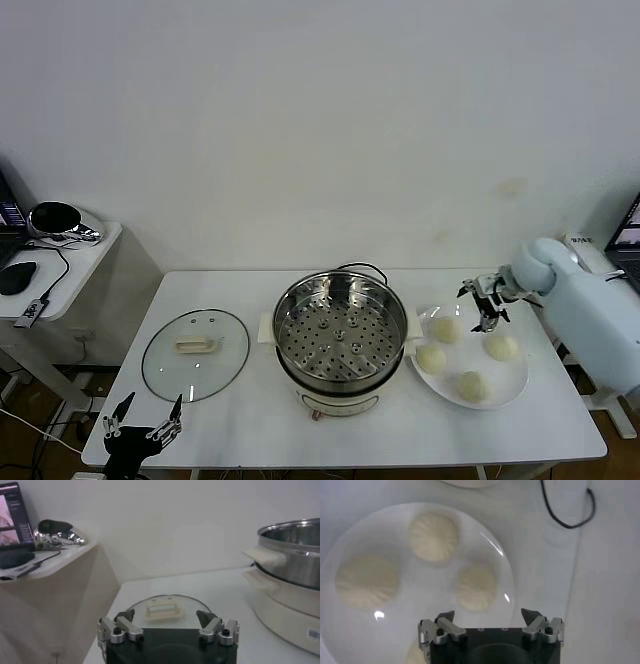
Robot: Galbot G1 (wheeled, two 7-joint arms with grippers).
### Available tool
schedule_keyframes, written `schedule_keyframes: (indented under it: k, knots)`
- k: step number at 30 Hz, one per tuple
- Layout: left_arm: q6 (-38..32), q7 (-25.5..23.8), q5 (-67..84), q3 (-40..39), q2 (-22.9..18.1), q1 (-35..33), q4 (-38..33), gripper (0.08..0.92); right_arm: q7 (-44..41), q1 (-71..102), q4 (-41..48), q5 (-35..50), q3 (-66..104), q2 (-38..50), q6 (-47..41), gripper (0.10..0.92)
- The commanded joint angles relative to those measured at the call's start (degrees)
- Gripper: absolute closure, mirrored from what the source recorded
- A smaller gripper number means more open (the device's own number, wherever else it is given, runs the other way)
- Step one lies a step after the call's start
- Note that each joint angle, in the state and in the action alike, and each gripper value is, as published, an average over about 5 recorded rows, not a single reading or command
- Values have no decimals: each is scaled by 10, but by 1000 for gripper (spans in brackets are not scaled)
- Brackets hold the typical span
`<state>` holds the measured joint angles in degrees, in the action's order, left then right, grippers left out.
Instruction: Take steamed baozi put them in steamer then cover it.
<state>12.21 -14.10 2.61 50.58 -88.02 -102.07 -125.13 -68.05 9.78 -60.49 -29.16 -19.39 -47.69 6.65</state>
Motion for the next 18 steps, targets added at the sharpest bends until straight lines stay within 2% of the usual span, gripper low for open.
schedule_keyframes:
  k: [1,18]
  knots:
    - [-1,1,-3,0,-5,-4,-2,177,-4,-30,84,-32,-30,-51,36,203]
    - [-3,2,-6,-2,-5,0,23,177,24,-19,136,-40,-24,-89,30,203]
